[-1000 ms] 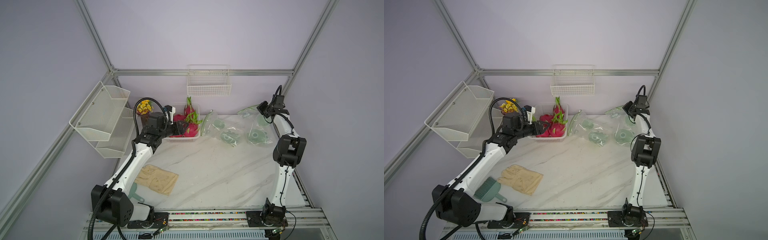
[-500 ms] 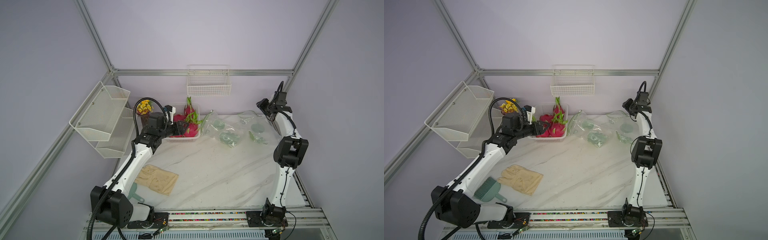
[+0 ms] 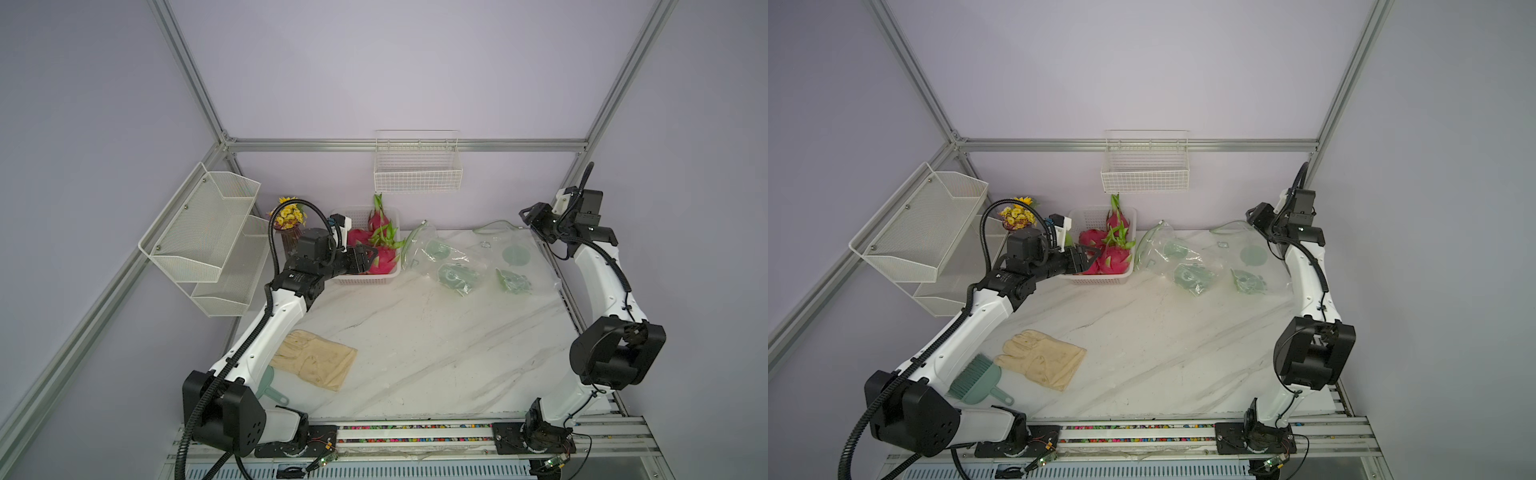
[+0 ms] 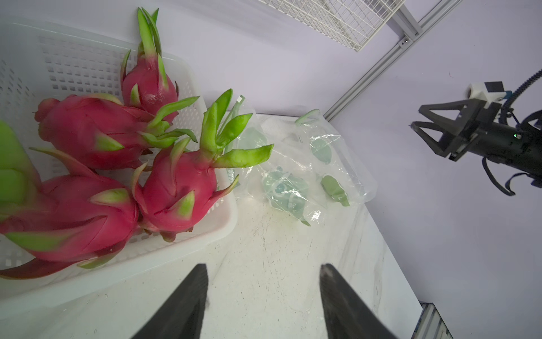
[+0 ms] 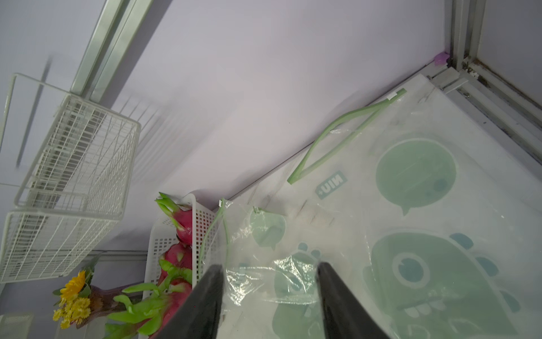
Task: Open the zip-top bag and take out the dragon fruit
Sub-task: Reset both arms
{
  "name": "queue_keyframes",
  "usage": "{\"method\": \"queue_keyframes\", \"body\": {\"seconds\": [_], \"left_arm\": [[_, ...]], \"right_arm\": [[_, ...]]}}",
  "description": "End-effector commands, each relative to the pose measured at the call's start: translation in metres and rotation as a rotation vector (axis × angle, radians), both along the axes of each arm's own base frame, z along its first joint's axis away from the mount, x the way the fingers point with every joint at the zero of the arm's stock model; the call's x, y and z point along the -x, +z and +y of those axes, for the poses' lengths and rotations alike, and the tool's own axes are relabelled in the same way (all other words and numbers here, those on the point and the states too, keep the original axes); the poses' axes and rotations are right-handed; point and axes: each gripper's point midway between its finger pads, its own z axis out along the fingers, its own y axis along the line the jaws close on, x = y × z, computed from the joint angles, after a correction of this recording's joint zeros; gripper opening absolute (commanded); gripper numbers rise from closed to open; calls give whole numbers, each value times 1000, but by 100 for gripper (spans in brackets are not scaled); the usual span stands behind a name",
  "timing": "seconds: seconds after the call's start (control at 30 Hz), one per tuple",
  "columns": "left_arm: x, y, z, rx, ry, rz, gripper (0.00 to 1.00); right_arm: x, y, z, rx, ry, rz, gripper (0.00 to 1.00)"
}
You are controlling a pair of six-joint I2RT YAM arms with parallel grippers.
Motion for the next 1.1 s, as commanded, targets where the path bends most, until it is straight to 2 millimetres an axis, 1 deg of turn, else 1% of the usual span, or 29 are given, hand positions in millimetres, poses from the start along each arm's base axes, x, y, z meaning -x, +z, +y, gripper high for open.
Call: {"method": "queue_keyframes", "body": {"seconds": [0.0,0.03,0.1,0.13,0.17,0.23,0.3,0.4,0.47,0.53,0.57,0.67,0.7,0.77,0.87,0.9,0.97,1.07], "left_arm": [[-11,26,11,-39,67,-149,65],[-14,23,17,-58,98,-157,66],[-19,19,29,-96,163,-175,67],[-20,18,35,-113,191,-189,68],[-22,14,41,-133,224,-203,70],[-24,10,56,-170,291,-230,72],[-24,2,72,-216,364,-248,75],[-19,-12,97,-285,473,-260,83],[-13,-26,118,-312,581,-244,85],[-4,-37,134,-347,650,-248,88],[0,-44,140,-370,669,-259,89],[14,-63,164,-446,762,-262,98],[19,-69,173,-493,788,-269,99],[26,-79,187,-531,829,-288,100],[33,-99,202,-556,842,-287,100],[36,-106,207,-561,853,-271,100],[39,-117,217,-572,874,-257,100],[44,-134,225,-563,877,-274,100]], "right_arm": [[24,11,10,30,29,-62,58],[34,10,10,45,29,-62,58],[50,14,13,71,36,-104,58],[58,10,17,80,47,-114,58],[70,13,21,84,58,-148,58],[86,9,25,95,58,-193,60],[99,2,22,134,32,-219,64],[115,-23,10,186,-37,-172,71],[123,-35,6,218,-56,-165,76],[127,-48,6,264,-42,-184,80],[129,-57,4,294,-48,-179,84],[133,-90,-15,358,-130,-122,97],[133,-101,-19,367,-151,-108,97],[133,-115,-26,388,-188,-116,97],[134,-118,-29,432,-212,-208,97],[133,-116,-26,457,-191,-250,97],[131,-118,-26,497,-181,-293,97],[125,-136,-32,512,-200,-266,97]]}}
